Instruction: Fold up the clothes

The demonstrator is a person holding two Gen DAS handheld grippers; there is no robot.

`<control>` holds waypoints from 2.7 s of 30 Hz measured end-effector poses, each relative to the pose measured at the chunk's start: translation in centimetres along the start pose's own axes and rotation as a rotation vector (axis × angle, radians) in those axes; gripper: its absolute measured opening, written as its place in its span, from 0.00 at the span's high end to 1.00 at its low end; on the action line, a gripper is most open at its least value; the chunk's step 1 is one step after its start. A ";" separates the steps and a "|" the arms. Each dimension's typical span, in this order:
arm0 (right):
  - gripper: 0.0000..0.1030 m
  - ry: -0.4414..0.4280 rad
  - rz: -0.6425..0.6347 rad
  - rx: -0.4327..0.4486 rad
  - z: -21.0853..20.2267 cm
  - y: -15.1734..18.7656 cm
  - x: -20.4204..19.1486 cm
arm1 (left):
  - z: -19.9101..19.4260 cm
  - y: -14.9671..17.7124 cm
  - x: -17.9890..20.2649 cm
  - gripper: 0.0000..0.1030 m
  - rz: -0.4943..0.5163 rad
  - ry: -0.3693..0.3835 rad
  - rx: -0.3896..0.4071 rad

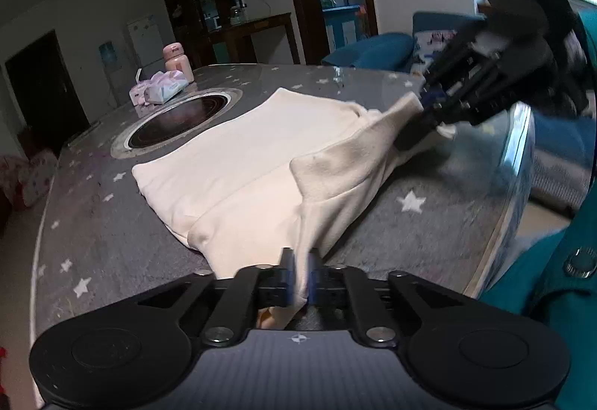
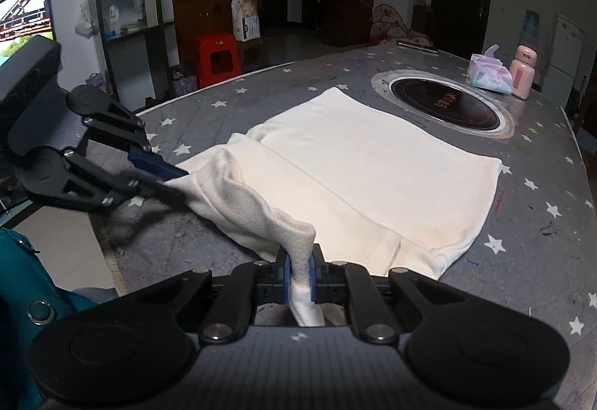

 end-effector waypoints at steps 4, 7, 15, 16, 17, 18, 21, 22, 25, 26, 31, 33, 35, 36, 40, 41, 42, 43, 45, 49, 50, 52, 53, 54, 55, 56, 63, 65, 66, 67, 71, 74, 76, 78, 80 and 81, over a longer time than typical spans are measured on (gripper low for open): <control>0.93 -0.009 -0.015 0.023 -1.3 0.0 -0.8 | -1.7 -0.6 0.1 0.95 -0.026 0.029 0.031; 0.93 -0.030 -0.022 0.045 -3.1 -0.1 -1.5 | -3.7 -1.0 0.7 0.95 -0.043 0.062 0.039; 0.93 -0.104 0.005 0.030 -8.3 -0.2 -3.4 | -8.1 -2.9 1.1 0.95 -0.076 0.102 0.085; 0.93 -0.102 0.007 0.032 -8.4 -0.6 -3.2 | -7.7 -3.2 0.9 0.95 -0.075 0.095 0.085; 0.93 -0.099 0.009 0.035 -8.4 -1.0 -3.0 | -7.1 -3.4 0.2 0.95 -0.083 0.091 0.081; 0.93 -0.094 0.012 0.039 -8.1 -1.6 -2.6 | -6.5 -3.7 -0.5 0.95 -0.090 0.088 0.077; 0.93 -0.083 0.020 0.048 -7.3 -3.1 -1.4 | -4.7 -4.4 -2.4 0.95 -0.111 0.077 0.066; 0.93 -0.080 0.022 0.050 -7.0 -3.6 -1.0 | -4.1 -4.6 -3.1 0.95 -0.118 0.073 0.062; 0.93 -0.079 0.037 0.042 -5.3 -5.5 1.0 | -2.2 -5.4 -5.1 0.95 -0.139 0.062 0.050; 0.93 -0.076 0.038 0.038 -4.7 -6.1 1.6 | -1.6 -5.6 -5.7 0.95 -0.146 0.058 0.046; 0.93 -0.068 0.041 0.009 -0.7 -9.0 4.8 | 1.5 -6.8 -9.0 0.95 -0.181 0.040 0.025; 0.93 -0.063 0.047 -0.011 1.1 -9.9 5.9 | 3.5 -6.8 -10.4 0.95 -0.183 0.031 -0.007; 0.93 -0.048 0.056 -0.038 3.5 -10.6 7.2 | 5.5 -6.6 -11.5 0.95 -0.181 0.017 -0.038; 0.93 -0.043 0.067 -0.047 4.5 -10.7 7.7 | 6.5 -6.4 -11.9 0.95 -0.189 0.006 -0.053; 0.92 -0.009 0.120 -0.087 8.9 -10.1 9.6 | 10.0 -5.7 -13.1 0.94 -0.221 -0.031 -0.098; 0.90 0.013 0.121 -0.088 9.7 -9.8 9.9 | 10.6 -5.6 -13.3 0.94 -0.225 -0.049 -0.098; 0.87 0.038 0.129 -0.082 10.3 -9.5 10.2 | 11.1 -5.4 -13.4 0.93 -0.231 -0.066 -0.097; 0.87 0.059 0.141 -0.076 10.9 -9.2 10.5 | 11.4 -5.4 -13.6 0.93 -0.247 -0.074 -0.096; 0.82 0.073 0.190 -0.061 11.7 -8.7 11.2 | 12.0 -5.3 -13.7 0.92 -0.272 -0.089 -0.094; 0.76 0.109 0.267 -0.009 11.3 -8.5 12.7 | 12.6 -5.7 -13.7 0.91 -0.247 -0.113 -0.104; 0.76 0.119 0.280 0.001 11.0 -8.6 13.1 | 12.8 -5.7 -13.8 0.90 -0.248 -0.118 -0.114; 0.77 0.142 0.288 0.026 9.9 -8.8 13.4 | 13.0 -5.7 -14.1 0.90 -0.265 -0.123 -0.126; 0.77 0.140 0.288 0.036 9.2 -8.9 13.3 | 12.9 -5.7 -14.2 0.90 -0.277 -0.121 -0.126; 0.77 0.130 0.285 0.044 8.7 -8.9 13.0 | 12.8 -5.8 -14.2 0.90 -0.283 -0.118 -0.122; 0.77 0.121 0.281 0.050 8.2 -9.0 12.7 | 12.6 -6.1 -14.1 0.90 -0.279 -0.122 -0.112; 0.78 0.111 0.272 0.052 7.9 -9.0 12.3 | 12.4 -6.5 -13.9 0.90 -0.274 -0.126 -0.099; 0.80 0.055 0.235 0.007 9.2 -8.4 9.9 | 11.5 -8.8 -12.6 0.90 -0.300 -0.060 -0.041; 0.80 0.057 0.248 0.000 9.8 -8.2 10.0 | 12.2 -9.1 -12.0 0.90 -0.309 -0.032 -0.050; 0.80 0.058 0.256 -0.002 10.2 -8.1 10.0 | 12.5 -9.2 -11.7 0.90 -0.314 -0.018 -0.055; 0.80 0.059 0.264 -0.001 10.4 -8.1 10.1 | 12.9 -9.3 -11.4 0.90 -0.318 -0.005 -0.060; 0.80 0.066 0.277 -0.007 11.2 -7.8 10.2 | 14.9 -9.2 -11.3 0.90 -0.343 -0.001 -0.092; 0.81 0.081 0.255 -0.010 11.5 -7.7 9.9 | 15.8 -8.6 -11.8 0.90 -0.390 0.003 -0.098; 0.82 0.091 0.239 -0.009 11.4 -7.9 9.8 | 15.9 -8.4 -12.1 0.90 -0.415 0.007 -0.095; 0.81 0.096 0.227 0.000 10.7 -7.9 9.5 | 15.8 -8.3 -12.1 0.90 -0.420 0.006 -0.093; 0.81 0.101 0.211 0.013 9.8 -7.9 9.1 | 15.7 -8.3 -12.0 0.90 -0.412 0.001 -0.090; 0.81 0.103 0.197 0.024 9.0 -7.7 8.7 | 15.7 -8.3 -11.9 0.90 -0.408 -0.001 -0.088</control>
Point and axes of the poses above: each gripper's, at about its wrist camera, not at the fingertips, and z roughly the way its jaws point, x to its right, y to its underside, the point moved 5 cm from there along z, roughly the way its jaws point, and after that the axes turned 6 degrees about z, right-handed, at the moved point
